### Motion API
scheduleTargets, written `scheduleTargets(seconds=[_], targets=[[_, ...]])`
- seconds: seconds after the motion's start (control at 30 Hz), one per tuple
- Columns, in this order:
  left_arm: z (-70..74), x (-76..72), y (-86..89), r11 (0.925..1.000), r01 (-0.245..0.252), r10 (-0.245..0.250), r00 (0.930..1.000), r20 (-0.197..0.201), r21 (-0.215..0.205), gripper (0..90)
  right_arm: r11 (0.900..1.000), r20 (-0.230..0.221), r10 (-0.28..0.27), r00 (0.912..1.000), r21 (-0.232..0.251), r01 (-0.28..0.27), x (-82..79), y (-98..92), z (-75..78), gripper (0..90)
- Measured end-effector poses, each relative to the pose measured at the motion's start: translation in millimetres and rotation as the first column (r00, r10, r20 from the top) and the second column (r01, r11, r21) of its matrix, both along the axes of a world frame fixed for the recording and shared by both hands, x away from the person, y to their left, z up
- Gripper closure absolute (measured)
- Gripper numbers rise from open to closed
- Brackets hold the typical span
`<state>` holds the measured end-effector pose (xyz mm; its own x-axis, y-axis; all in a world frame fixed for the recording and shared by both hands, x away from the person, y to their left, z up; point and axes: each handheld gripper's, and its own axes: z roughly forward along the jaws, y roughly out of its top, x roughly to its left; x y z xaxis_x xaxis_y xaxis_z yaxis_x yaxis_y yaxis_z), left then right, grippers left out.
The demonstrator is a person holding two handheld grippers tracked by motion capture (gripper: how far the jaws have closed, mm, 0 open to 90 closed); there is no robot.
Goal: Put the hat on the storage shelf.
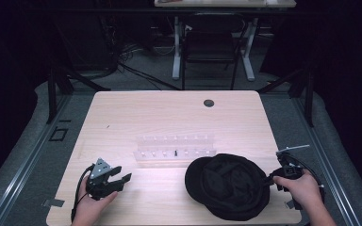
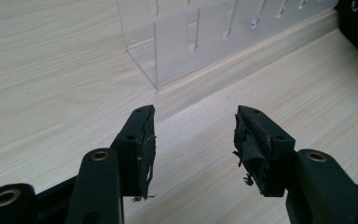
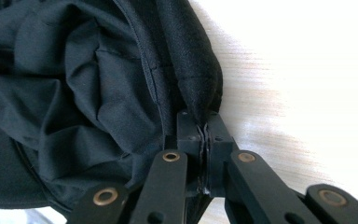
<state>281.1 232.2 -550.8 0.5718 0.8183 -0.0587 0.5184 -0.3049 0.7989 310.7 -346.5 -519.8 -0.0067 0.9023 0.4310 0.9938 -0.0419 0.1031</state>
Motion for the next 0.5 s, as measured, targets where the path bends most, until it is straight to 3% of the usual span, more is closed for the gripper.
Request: scheduleTargets(seconds=[0.2, 0.5], targets=[[-0.1, 0.5, -0.2, 1.0, 0.002, -0.002, 1.0, 0.0, 0.002, 48.2, 1.0, -0.002, 0.023, 0.9997, -0.011, -0.023, -1.0, 3.1, 12.0, 88.0], [0.2, -0.1, -0.1, 1.0, 0.0, 0.0, 1.0, 0.001, 0.0, 48.3, 0.999, 0.021, 0.023, 0.9995, 0.022, -0.023, -2.4, 8.5, 37.9, 88.1]])
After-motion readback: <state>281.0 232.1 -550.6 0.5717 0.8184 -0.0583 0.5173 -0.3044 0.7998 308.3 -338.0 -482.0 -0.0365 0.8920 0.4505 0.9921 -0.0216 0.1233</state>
